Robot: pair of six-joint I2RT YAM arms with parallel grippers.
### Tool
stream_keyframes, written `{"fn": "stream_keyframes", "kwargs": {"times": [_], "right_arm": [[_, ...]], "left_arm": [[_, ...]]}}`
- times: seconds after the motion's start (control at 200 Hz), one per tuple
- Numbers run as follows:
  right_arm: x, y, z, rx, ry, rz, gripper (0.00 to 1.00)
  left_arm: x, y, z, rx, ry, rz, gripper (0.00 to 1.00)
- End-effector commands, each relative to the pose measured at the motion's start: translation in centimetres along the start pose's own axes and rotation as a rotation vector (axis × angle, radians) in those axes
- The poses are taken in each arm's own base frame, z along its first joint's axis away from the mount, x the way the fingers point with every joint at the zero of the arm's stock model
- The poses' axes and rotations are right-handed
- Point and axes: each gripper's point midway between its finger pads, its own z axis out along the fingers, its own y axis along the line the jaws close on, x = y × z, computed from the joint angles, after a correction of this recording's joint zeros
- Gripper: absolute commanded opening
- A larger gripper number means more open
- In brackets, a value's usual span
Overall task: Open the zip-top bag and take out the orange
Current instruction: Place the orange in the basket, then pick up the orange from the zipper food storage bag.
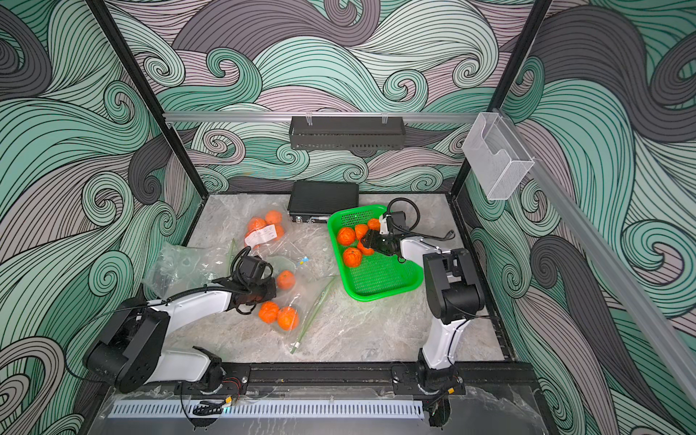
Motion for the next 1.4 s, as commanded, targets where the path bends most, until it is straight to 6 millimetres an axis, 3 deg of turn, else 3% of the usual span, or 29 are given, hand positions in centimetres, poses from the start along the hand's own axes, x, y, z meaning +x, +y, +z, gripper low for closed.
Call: {"fn": "stream_keyframes", "kwargs": {"times": [0.0,0.135,0.24,0.395,0.495,0.58,0.731,0.836,1.041,1.191,1.391], "right_arm": [[-1.2,0.7,-1.1,0.002,-0.043,-0.026,0.77],[-2.1,0.5,-2.7,0.052,-0.081,-0.069,0.79],[-3.1,0.8,-5.1,0.087,-0.136,-0.111,0.78],[-2.7,3.7,-9.7,0.047,-0.196,-0.211,0.7],[0.3,7.5,-12.1,-0.058,-0.214,-0.35,0.64],[4.8,11.1,-13.2,-0.159,-0.192,-0.507,0.57],[11.7,15.3,-14.5,-0.364,-0.149,-0.651,0.41],[15.8,17.0,-14.4,-0.448,-0.102,-0.761,0.32],[21.7,17.6,-11.5,-0.427,0.036,-0.923,0.22],[23.5,18.1,-9.5,-0.407,0.076,-0.975,0.18],[24.1,17.4,-7.2,-0.347,0.115,-1.0,0.15]], "left_arm": [[1.8,1.2,0.2,-0.038,0.067,0.005,0.0],[1.8,1.2,0.2,-0.04,0.068,0.005,0.0],[1.8,1.2,0.2,-0.039,0.068,0.005,0.0],[1.8,1.2,0.1,-0.039,0.068,0.006,0.0],[1.8,1.2,0.1,-0.039,0.069,0.006,0.0],[1.8,1.2,0.1,-0.04,0.068,0.004,0.0],[1.8,1.2,0.1,-0.04,0.067,0.006,0.0],[1.7,1.2,0.1,-0.043,0.068,0.006,0.0],[1.8,1.3,0.1,-0.043,0.069,0.005,0.0],[1.8,1.2,0.1,-0.043,0.069,0.006,0.0],[1.8,1.2,0.1,-0.04,0.069,0.008,0.0]]}}
